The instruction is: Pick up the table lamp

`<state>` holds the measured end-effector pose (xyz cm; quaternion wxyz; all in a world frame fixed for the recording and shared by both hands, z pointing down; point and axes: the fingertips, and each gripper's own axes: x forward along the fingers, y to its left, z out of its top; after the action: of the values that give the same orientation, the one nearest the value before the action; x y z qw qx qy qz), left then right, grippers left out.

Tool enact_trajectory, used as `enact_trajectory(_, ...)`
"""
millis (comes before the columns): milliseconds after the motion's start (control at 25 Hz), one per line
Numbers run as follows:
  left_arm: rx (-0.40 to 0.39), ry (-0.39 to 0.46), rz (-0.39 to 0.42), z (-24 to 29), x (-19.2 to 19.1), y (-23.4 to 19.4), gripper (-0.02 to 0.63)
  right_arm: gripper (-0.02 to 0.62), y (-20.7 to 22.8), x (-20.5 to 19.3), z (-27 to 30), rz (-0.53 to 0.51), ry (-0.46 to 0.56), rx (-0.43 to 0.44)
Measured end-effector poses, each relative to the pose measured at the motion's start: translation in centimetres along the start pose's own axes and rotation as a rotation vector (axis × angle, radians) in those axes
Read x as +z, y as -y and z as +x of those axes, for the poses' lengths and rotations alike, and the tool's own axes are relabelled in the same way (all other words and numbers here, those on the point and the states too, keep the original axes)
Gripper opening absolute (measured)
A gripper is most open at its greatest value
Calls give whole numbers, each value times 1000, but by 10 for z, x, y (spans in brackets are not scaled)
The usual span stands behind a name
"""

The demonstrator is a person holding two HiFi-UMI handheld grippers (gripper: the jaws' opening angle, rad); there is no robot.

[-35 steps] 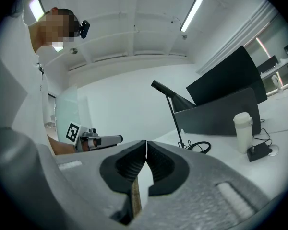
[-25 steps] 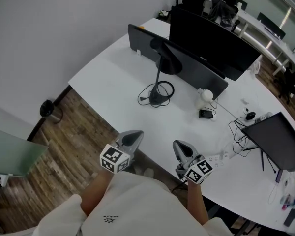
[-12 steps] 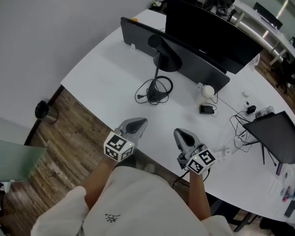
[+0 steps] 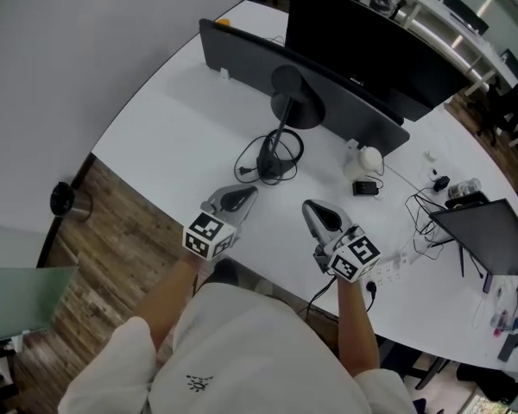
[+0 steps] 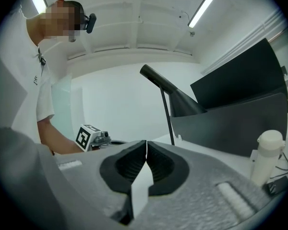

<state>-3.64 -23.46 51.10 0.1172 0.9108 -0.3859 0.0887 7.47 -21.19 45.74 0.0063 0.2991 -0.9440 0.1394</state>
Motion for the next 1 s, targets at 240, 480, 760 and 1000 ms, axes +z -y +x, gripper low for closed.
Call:
enact_trajectory(240,-66,-5,47,26,14,-41,-5,3,21,16,40,-21,6,-36)
enact_trajectory(480,-130,3,78,57,27,-58,3,3,36,22,66,-34,1,-57)
enact_trajectory(760,-168,-2,79,79,26,-61,50,5,54,24,77,-35,8,-83)
enact_trajectory(1000,-192,-39,102,93,12,-61,124,6,66,18,94,-64,-7,-87)
